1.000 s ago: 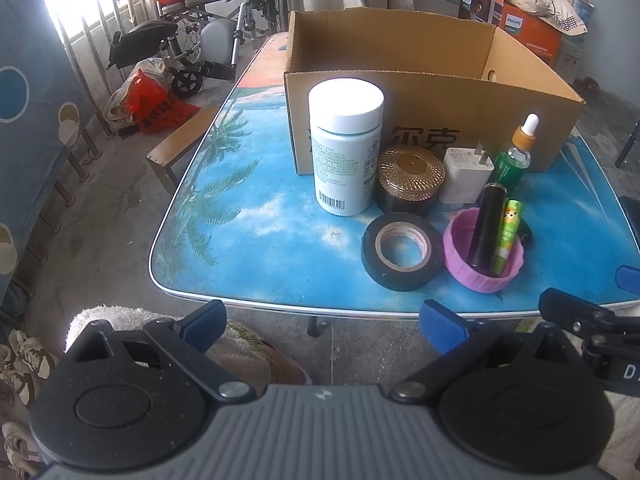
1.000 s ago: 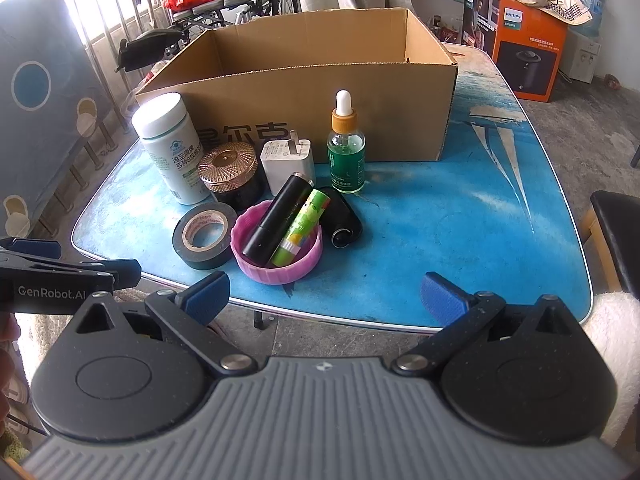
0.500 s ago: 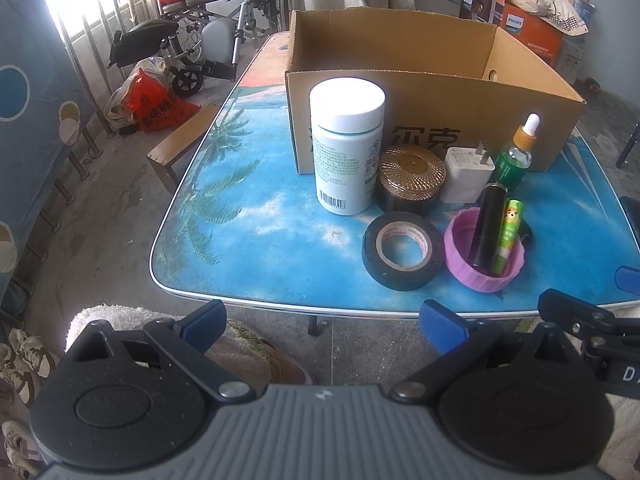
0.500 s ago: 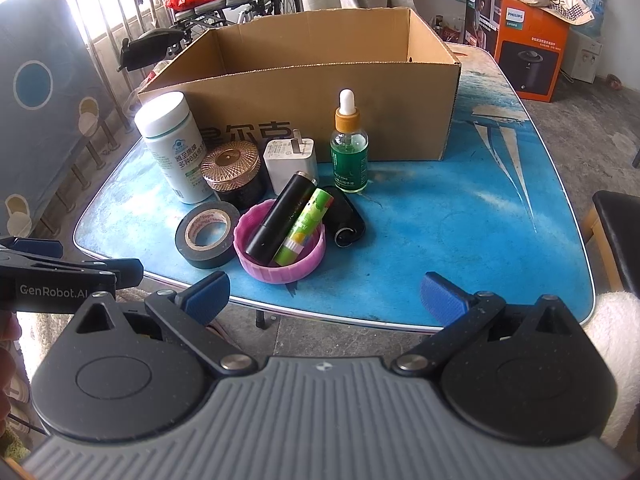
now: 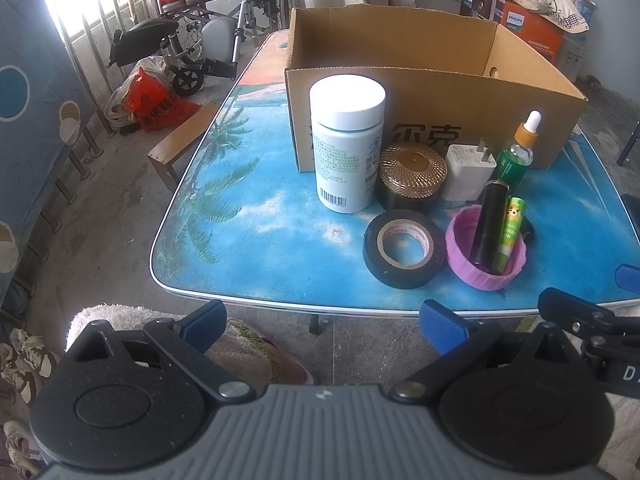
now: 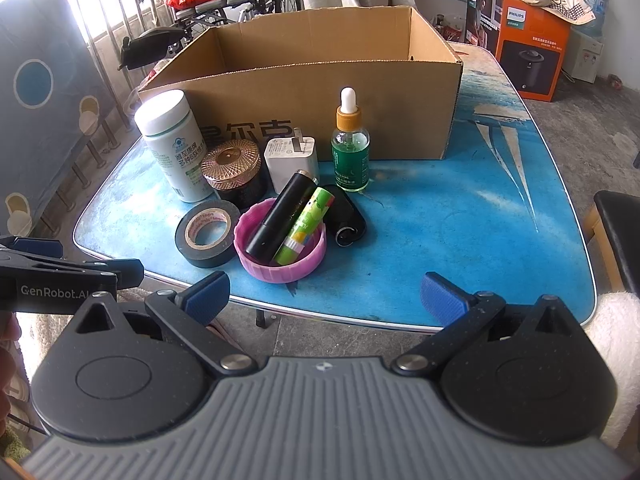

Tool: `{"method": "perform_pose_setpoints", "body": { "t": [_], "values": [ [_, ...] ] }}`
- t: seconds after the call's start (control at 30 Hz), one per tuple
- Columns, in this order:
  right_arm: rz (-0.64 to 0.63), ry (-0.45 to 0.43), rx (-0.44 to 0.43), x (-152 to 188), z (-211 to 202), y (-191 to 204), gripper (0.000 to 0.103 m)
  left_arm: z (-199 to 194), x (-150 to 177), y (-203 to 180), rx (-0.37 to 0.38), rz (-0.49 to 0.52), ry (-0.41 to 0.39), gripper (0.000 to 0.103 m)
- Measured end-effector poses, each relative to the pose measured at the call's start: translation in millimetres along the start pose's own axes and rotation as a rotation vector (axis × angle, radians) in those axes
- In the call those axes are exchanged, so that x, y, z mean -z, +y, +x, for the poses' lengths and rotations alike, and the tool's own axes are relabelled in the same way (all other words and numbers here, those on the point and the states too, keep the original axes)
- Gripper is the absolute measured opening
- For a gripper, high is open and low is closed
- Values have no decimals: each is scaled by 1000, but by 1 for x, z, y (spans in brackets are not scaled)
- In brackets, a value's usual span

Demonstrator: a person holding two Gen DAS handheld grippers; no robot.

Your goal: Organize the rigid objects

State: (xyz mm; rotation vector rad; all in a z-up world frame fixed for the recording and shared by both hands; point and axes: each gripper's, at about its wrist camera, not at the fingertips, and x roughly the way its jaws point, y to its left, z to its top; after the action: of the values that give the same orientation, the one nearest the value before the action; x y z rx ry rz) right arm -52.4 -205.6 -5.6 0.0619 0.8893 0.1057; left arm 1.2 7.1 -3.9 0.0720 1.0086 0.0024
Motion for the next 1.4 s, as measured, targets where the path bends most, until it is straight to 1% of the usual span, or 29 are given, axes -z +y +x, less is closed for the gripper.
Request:
{"method": "perform_pose_setpoints", "body": {
  "t": [1.03, 1.4],
  "values": [
    [1, 6, -3, 0, 5, -1, 102, 2, -1, 0, -3, 2, 9, 103],
    [8, 16, 6, -7, 11, -2, 102, 14, -9, -2, 6, 12, 32, 103]
  ]
}}
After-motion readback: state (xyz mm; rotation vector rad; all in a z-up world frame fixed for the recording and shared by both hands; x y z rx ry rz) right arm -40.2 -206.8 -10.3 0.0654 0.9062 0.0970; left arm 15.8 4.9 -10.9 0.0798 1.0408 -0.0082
